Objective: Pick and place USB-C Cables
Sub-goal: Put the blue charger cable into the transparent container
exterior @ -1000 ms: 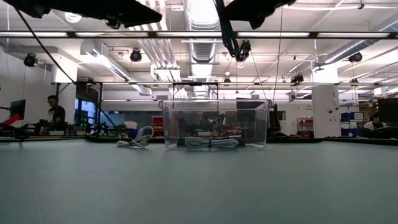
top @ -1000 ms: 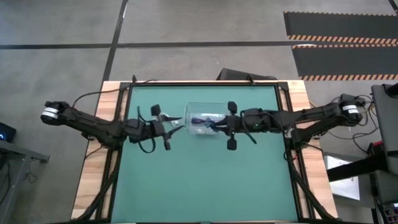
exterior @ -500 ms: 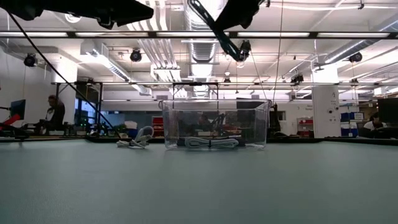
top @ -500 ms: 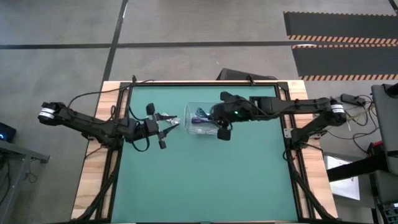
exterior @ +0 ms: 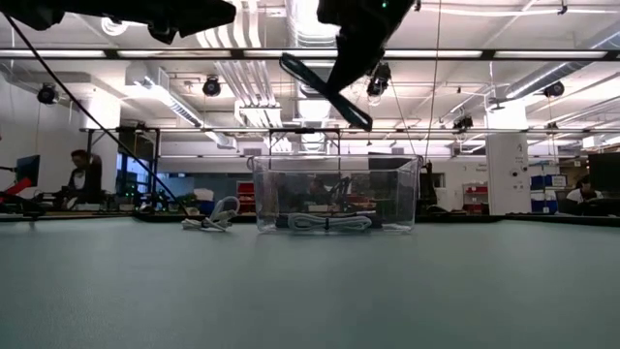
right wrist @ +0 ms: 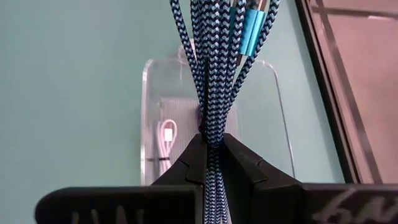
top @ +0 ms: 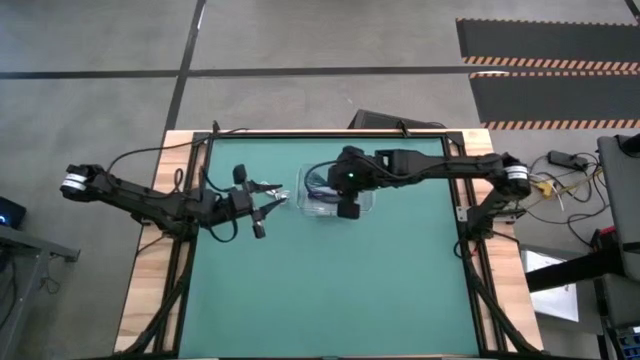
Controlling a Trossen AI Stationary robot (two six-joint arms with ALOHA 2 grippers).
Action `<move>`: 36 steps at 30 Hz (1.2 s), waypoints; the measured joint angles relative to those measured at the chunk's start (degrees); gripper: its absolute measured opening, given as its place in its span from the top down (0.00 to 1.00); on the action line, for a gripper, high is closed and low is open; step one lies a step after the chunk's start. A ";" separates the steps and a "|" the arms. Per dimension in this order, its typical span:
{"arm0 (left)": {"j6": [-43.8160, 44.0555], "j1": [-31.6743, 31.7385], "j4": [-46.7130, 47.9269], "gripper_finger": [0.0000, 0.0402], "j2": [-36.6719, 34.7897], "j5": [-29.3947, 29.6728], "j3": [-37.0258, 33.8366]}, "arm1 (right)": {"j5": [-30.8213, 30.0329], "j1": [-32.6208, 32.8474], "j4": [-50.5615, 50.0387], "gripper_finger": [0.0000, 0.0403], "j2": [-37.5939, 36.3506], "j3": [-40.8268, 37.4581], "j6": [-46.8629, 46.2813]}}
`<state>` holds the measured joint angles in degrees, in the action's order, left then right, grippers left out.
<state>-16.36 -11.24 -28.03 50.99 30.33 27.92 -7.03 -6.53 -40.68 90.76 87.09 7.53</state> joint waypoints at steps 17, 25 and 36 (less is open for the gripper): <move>0.09 -0.40 0.19 0.67 -0.64 -0.01 -0.13 | 0.02 -4.39 -1.21 0.96 5.92 0.02 1.36; 0.09 -0.42 0.39 0.67 -0.59 0.00 -0.15 | 0.00 -5.47 -2.95 0.96 8.10 0.04 1.49; 1.27 -0.49 6.21 0.67 -2.13 0.04 -0.20 | -0.04 -6.64 -3.12 0.96 11.92 0.04 2.54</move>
<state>-15.09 -11.73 -21.81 48.86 30.37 27.73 -7.07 -13.17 -43.80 102.69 87.13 10.07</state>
